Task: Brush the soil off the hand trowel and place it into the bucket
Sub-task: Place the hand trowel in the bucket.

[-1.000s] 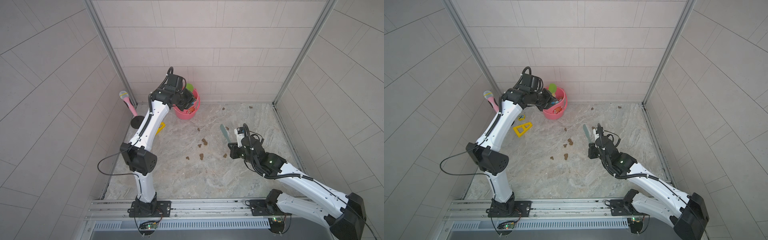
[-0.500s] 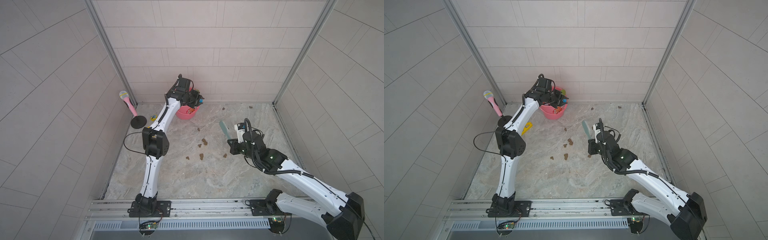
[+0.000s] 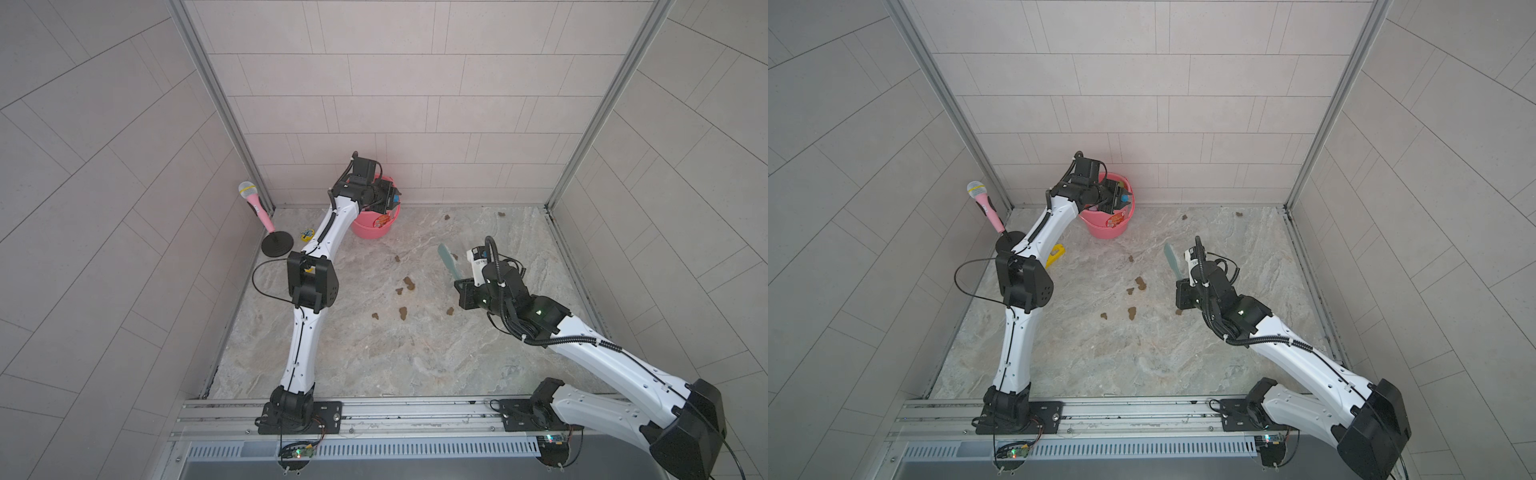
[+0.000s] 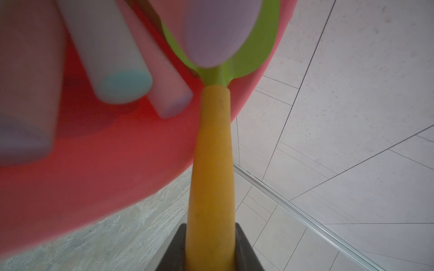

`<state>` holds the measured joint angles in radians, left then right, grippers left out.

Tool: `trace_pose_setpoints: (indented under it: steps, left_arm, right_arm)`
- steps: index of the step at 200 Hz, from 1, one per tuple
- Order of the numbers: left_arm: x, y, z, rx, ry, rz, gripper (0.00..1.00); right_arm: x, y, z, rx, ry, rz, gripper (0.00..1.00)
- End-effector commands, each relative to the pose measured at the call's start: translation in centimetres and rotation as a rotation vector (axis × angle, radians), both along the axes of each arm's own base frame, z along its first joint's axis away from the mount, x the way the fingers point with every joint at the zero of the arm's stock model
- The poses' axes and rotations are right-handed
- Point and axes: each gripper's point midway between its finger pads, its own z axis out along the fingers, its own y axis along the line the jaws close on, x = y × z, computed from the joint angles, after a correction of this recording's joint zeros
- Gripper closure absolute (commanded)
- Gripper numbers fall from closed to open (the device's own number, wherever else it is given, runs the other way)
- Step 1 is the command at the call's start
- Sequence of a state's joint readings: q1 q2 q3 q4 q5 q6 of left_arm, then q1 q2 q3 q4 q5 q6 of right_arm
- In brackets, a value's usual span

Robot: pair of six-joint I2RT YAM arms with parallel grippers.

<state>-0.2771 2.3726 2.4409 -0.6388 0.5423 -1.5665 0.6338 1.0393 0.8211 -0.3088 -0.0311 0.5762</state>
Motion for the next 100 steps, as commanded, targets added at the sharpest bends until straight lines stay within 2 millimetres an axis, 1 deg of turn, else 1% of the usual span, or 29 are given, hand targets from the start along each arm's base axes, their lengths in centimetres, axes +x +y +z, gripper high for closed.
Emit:
trace_pose_setpoints:
  steps: [1, 8, 15, 30, 43, 59, 75, 81, 83, 86, 88, 100]
  left_arm:
    - [0.2, 0.3, 2.1, -0.034, -0.022, 0.04, 0.84]
    - [0.2, 0.3, 2.3, -0.037, -0.029, 0.04, 0.77]
    - [0.5, 0.3, 2.6, -0.033, -0.052, 0.037, 0.67]
    - [0.8, 0.6, 3.8, -0.004, -0.114, 0.036, 0.48]
    - [0.7, 1.0, 5.3, 0.032, -0.177, 0.03, 0.36]
    - [-0.1, 1.4, 7.7, 0.091, -0.271, -0.009, 0.26]
    - [-2.3, 1.4, 9.8, 0.187, -0.35, -0.082, 0.15]
    - [-3.4, 1.3, 10.3, 0.231, -0.374, -0.114, 0.11]
    - [-3.9, 1.3, 10.8, 0.248, -0.395, -0.127, 0.1]
    - [-4.3, 1.2, 11.0, 0.273, -0.409, -0.144, 0.09]
    - [-4.9, 1.1, 11.4, 0.286, -0.425, -0.157, 0.08]
    - [-7.4, 1.3, 12.7, 0.378, -0.49, -0.214, 0.0]
  right_arm:
    - [0.4, 0.1, 1.5, 0.012, -0.021, -0.003, 1.0]
    - [0.3, 0.1, 1.5, 0.012, -0.019, -0.003, 1.0]
    - [0.3, 0.1, 1.6, 0.013, -0.016, -0.002, 1.0]
    - [0.2, 0.0, 1.6, 0.014, -0.009, -0.007, 1.0]
    - [0.0, -0.2, 1.9, 0.019, -0.001, -0.014, 1.0]
    - [-0.4, -0.8, 2.5, 0.067, 0.023, -0.026, 1.0]
    - [-0.4, -1.9, 2.6, 0.156, 0.061, -0.064, 1.0]
    - [-0.3, -2.4, 2.4, 0.181, 0.078, -0.081, 1.0]
    - [-0.2, -2.7, 2.3, 0.187, 0.085, -0.09, 1.0]
    - [-0.1, -3.0, 2.2, 0.197, 0.092, -0.102, 1.0]
    - [-0.1, -3.2, 2.2, 0.203, 0.096, -0.109, 1.0]
    - [0.4, -4.7, 1.6, 0.22, 0.123, -0.171, 1.0]
